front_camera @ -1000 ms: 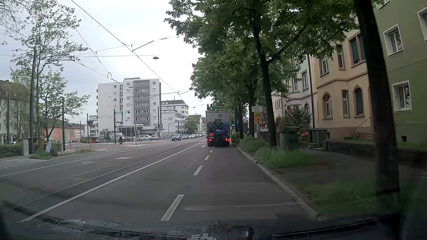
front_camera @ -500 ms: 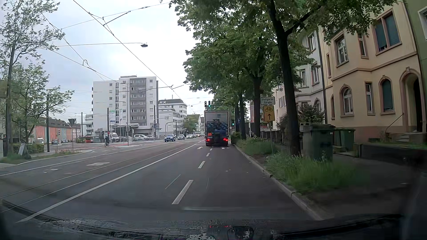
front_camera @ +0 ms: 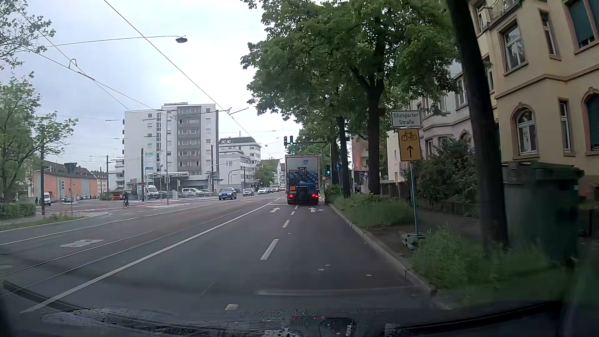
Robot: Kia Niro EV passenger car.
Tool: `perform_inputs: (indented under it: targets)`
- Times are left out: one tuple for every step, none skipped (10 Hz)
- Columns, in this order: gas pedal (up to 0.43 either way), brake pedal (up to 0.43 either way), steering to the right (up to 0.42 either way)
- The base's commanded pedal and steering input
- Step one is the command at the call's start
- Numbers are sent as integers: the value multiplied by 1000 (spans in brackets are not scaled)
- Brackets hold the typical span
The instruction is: Follow the waypoints while adhering to traffic rules and regulations
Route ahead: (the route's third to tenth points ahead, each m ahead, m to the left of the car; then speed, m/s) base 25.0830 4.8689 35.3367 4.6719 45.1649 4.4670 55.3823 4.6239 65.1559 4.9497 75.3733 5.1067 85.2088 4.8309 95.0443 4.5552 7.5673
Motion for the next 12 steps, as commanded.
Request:
perform_inputs:
  targets:
    - [67,0,0]
    - [67,0,0]
    - [67,0,-2]
    - [67,0,-2]
    - [67,0,-2]
    - [67,0,-2]
    - [67,0,-3]
    - [67,0,-4]
    - [67,0,-4]
    - [67,0,-4]
    - [67,0,-4]
    - [67,0,-4]
